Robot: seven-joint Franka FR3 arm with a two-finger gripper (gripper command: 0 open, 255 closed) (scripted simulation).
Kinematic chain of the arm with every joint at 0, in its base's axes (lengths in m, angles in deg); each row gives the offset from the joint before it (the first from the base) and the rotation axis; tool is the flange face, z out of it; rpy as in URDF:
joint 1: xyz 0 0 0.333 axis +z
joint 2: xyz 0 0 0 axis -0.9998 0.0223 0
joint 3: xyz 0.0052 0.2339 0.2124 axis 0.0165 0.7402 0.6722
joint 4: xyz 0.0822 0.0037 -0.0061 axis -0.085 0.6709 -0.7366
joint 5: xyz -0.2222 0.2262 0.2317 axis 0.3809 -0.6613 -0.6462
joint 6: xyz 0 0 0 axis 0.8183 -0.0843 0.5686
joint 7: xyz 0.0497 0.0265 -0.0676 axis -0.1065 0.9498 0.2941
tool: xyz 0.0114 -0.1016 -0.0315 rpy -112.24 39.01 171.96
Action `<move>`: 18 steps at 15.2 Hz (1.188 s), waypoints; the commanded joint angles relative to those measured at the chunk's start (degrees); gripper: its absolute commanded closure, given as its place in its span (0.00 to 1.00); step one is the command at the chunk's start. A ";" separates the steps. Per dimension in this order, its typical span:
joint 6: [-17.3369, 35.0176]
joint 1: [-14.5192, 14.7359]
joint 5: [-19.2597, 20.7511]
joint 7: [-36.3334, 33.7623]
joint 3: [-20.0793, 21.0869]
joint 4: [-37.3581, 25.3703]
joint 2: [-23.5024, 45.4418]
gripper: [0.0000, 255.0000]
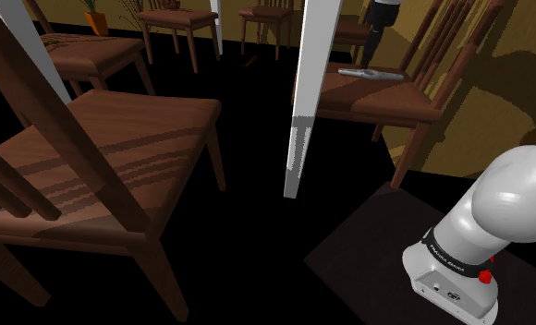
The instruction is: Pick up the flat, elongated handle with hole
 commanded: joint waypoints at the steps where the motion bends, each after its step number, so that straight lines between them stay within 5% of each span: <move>1: 0.34 -0.10 -0.68 3.71 -1.68 -3.89 4.30 0.00; 5: 0.62 -0.68 -2.53 9.27 -3.79 -10.36 11.30 0.00; 14: 6.43 -0.79 -2.56 9.24 -3.89 -4.80 11.56 0.00; 15: 6.36 -0.80 -2.57 9.30 -3.92 -4.91 11.60 1.00; 18: 6.26 -0.82 -2.59 9.36 -3.94 -5.06 11.66 1.00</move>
